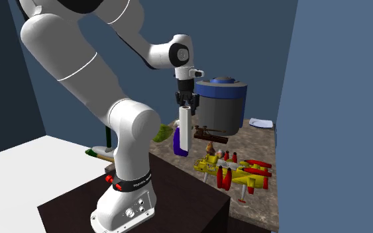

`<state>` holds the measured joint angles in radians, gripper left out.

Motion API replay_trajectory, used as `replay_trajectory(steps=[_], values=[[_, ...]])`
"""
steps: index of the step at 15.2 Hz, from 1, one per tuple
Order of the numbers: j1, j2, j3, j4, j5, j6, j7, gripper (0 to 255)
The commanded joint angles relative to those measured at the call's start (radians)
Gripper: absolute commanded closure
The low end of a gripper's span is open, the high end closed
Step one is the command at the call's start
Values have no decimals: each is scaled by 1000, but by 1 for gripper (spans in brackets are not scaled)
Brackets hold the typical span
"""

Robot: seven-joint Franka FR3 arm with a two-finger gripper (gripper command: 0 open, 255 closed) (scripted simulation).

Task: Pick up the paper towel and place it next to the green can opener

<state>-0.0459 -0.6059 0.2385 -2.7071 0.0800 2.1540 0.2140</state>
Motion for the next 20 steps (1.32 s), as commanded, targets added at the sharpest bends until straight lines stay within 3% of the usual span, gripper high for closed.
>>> replay_trajectory(steps=[1, 20], values=[[1, -15, -3, 19, 0, -35, -1, 255], [-5, -73, -33, 235, -16, -308, -16, 255]])
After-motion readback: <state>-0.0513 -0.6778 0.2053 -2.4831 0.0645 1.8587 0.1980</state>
